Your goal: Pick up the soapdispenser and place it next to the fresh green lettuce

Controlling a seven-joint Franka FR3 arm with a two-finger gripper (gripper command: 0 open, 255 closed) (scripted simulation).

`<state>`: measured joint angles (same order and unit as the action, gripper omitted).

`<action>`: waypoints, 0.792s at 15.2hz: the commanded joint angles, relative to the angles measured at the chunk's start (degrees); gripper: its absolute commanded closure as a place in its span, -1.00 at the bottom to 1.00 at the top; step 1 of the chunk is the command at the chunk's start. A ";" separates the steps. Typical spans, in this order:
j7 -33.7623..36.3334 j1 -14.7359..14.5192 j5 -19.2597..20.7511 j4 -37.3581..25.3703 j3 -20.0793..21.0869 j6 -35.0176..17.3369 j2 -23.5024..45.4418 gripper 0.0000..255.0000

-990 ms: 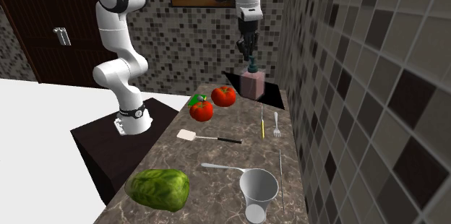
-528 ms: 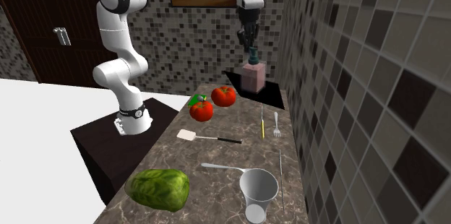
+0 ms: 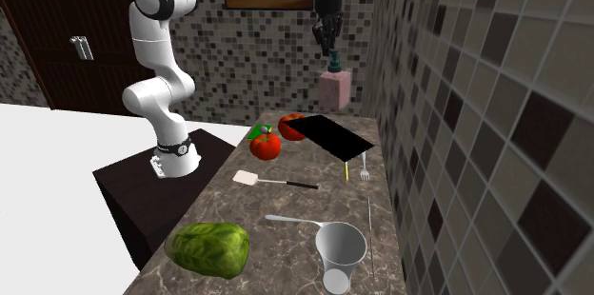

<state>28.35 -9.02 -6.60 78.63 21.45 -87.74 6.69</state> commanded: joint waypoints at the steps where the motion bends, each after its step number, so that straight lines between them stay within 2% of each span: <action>1: -1.31 0.90 -0.63 1.00 -0.57 0.51 -1.40 1.00; 6: -8.90 5.14 -3.35 9.08 -4.12 0.40 -8.58 1.00; 12: -17.77 9.04 -4.61 15.58 -9.10 1.41 -14.72 1.00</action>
<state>12.38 -0.70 -11.21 93.33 13.29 -86.11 -7.65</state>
